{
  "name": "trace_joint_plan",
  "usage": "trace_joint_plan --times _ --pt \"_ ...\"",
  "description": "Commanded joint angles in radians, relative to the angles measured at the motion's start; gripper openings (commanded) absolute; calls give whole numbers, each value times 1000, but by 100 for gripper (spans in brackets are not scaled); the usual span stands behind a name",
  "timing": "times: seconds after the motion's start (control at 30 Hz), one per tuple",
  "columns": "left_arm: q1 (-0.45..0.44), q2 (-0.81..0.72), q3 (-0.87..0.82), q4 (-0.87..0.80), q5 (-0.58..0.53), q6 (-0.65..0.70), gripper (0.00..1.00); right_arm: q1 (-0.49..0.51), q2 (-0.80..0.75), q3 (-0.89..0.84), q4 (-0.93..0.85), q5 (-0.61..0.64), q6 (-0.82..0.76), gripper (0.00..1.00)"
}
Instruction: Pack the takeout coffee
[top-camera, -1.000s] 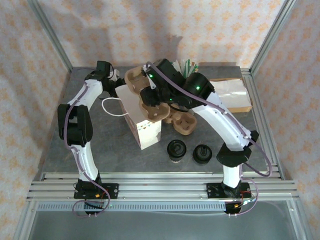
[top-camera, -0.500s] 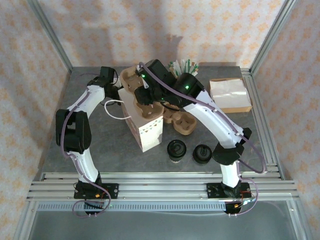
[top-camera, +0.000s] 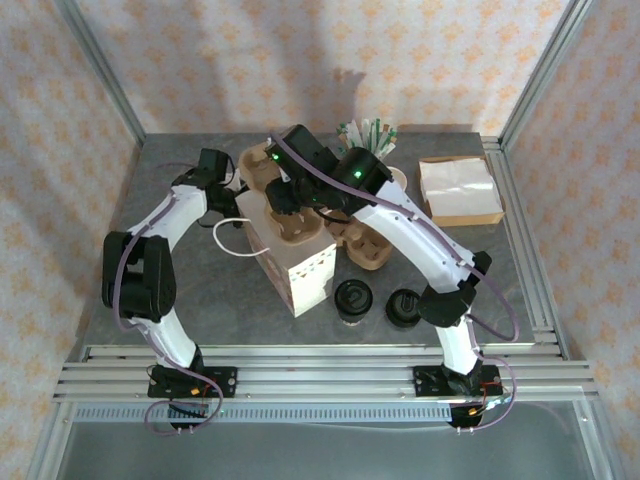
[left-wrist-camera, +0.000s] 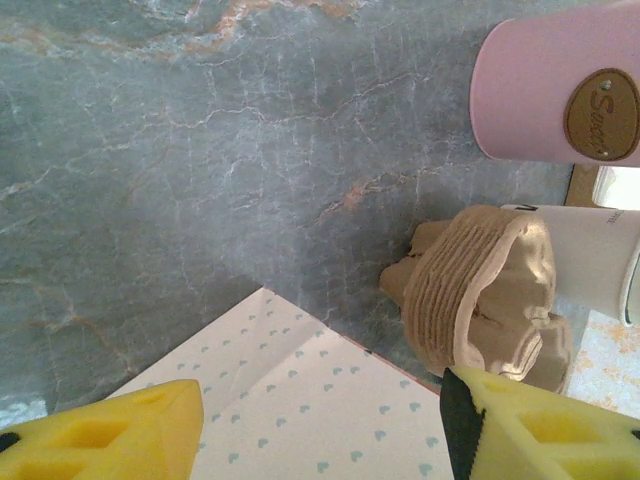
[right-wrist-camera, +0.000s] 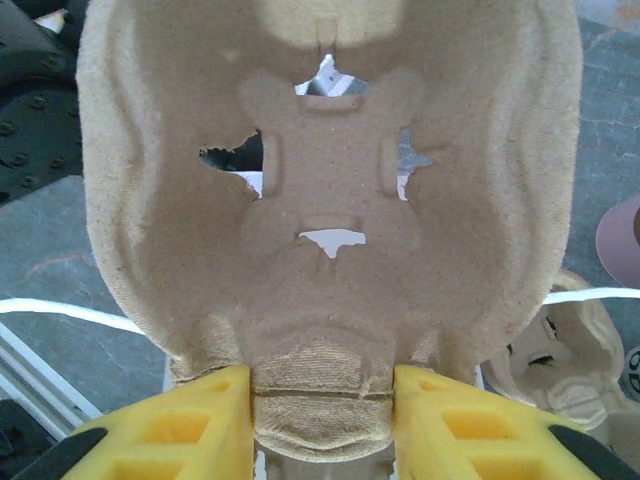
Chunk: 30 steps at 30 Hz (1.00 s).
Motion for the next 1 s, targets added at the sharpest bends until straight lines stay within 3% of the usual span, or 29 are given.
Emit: trace_joint_plan --times 0.0,0.47,0.97 --pt "-5 -59 -10 -7 -31 -3 65 19 16 32 -82 25 28 36" --pt "16 -129 -19 -34 -154 24 66 70 18 35 -174 68 43 36" --pt "19 -166 -27 -29 -163 35 67 70 88 83 -215 91 33 36"
